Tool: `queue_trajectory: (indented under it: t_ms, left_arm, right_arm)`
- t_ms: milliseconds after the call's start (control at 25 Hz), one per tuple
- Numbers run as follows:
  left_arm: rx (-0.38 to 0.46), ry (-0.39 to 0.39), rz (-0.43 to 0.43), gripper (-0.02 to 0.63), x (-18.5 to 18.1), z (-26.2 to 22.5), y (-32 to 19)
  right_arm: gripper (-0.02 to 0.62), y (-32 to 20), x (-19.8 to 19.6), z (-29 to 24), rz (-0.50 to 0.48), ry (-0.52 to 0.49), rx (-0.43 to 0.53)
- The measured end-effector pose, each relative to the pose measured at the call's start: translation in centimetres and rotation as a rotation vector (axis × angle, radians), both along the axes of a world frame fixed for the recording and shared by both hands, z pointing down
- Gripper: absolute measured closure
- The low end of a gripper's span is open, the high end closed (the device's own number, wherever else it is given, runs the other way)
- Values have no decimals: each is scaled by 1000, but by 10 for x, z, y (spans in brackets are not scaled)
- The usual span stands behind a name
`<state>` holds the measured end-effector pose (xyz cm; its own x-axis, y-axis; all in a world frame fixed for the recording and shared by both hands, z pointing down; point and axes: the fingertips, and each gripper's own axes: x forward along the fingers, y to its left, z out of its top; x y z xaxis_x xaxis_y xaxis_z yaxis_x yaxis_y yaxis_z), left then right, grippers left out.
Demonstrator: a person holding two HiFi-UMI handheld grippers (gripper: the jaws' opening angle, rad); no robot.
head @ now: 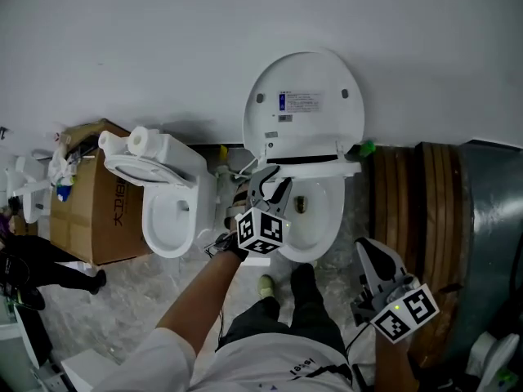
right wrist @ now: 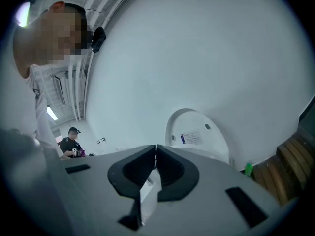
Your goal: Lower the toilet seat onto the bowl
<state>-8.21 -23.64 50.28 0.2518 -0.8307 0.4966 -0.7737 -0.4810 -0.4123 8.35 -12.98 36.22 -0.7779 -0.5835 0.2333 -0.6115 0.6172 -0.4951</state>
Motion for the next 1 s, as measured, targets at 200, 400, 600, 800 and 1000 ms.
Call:
queue_trajectory:
  t_ms: [200, 400, 600, 800, 1000]
  left_arm:
    - [6, -47, 88, 459, 2, 4, 5]
    - [-70, -34, 205, 460, 10, 11, 22]
    - [-142, -2, 291, 462, 22, 26, 54]
    - [-196, 23, 357, 460, 32, 44, 83]
    - [-212, 36, 388, 457, 43, 61, 113]
  right_arm:
    - [577, 37, 6, 4, 43, 22, -8]
    - [577, 53, 19, 4, 89, 18, -18]
    - [577, 66, 18, 13, 108, 7, -24]
    - [577, 77, 13, 27, 115, 1, -45]
    - [577, 90, 16, 45, 157, -11, -79]
